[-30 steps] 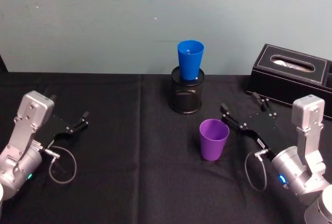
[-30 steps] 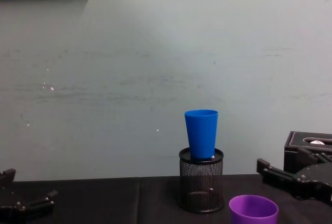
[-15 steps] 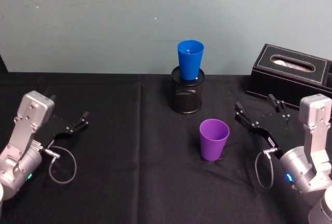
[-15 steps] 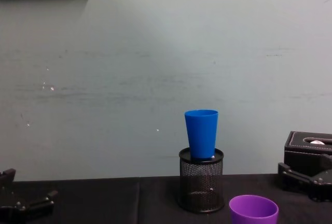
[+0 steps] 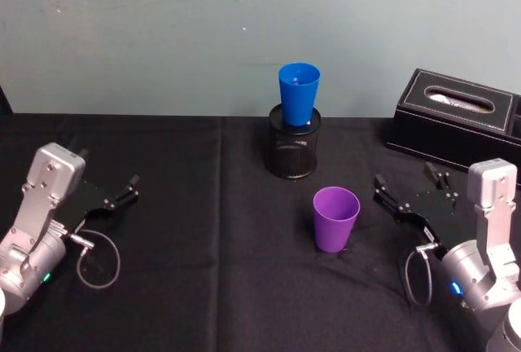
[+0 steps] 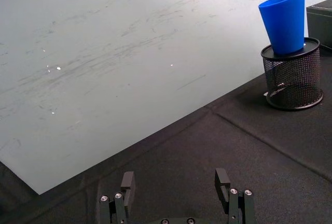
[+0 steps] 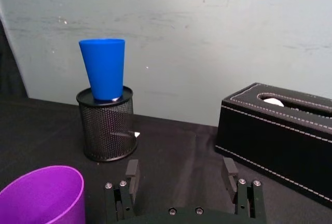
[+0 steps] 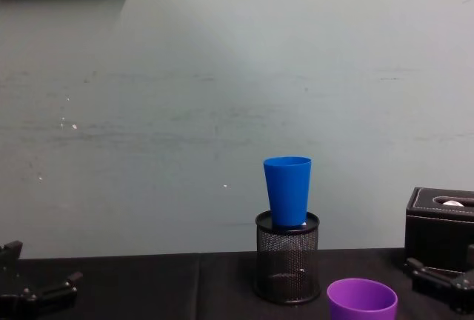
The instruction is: Pick up one cup with a gripper and tap it against the other cup.
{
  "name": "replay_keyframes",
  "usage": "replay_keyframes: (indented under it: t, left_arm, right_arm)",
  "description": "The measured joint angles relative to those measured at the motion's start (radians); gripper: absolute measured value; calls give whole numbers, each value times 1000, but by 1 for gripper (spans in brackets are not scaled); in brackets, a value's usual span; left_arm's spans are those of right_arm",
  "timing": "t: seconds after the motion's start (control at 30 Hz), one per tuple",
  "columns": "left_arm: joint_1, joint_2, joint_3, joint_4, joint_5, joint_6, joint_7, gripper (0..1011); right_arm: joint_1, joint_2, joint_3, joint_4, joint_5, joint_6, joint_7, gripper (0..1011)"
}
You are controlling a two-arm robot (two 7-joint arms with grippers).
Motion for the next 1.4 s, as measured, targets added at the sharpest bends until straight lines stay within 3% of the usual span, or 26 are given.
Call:
replay_keyframes:
  t: [0.43, 1.4]
  left_arm:
    - [0, 0, 0, 0, 0, 0, 0, 1011]
    - [0, 0, 0, 0, 0, 0, 0, 1011]
  right_arm:
    - [5, -7, 4, 35, -14, 3, 7, 1003]
    - [3, -13, 10, 39, -24, -4, -3, 1003]
